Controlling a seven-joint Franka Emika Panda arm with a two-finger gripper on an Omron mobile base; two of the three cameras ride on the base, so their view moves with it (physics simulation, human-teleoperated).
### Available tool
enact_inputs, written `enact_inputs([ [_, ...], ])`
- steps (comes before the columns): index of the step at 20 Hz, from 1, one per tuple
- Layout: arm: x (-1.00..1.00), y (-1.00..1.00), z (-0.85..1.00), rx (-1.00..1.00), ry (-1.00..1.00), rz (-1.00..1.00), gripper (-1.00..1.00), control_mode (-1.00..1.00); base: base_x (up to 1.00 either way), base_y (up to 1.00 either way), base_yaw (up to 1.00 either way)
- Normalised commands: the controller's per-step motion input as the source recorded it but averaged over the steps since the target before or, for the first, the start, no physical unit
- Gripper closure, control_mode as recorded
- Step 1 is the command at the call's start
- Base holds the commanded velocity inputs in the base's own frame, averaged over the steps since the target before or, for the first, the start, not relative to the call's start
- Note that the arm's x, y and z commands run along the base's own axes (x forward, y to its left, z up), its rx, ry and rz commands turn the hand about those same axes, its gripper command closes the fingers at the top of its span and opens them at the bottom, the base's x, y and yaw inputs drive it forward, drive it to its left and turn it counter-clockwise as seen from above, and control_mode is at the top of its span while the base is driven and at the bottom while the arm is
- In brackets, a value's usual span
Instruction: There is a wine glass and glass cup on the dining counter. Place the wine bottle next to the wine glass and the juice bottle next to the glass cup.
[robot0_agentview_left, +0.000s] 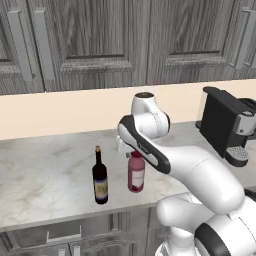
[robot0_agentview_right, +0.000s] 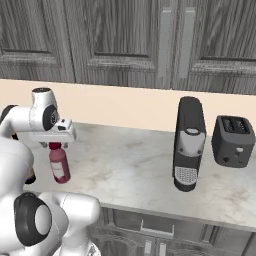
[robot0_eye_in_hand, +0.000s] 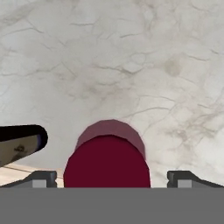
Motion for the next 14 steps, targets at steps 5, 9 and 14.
enact_inputs([
  [5, 0.00, 0.00, -0.12, 0.00, 0.00, 0.01, -1.00, -1.00, 0.00, 0.00, 0.00],
  [9, 0.00, 0.02, -0.09, 0.00, 0.00, 0.00, -1.00, -1.00, 0.00, 0.00, 0.00],
  [14, 0.00, 0.04, -0.06, 0.00, 0.00, 0.00, 1.00, -1.00, 0.00, 0.00, 0.00],
])
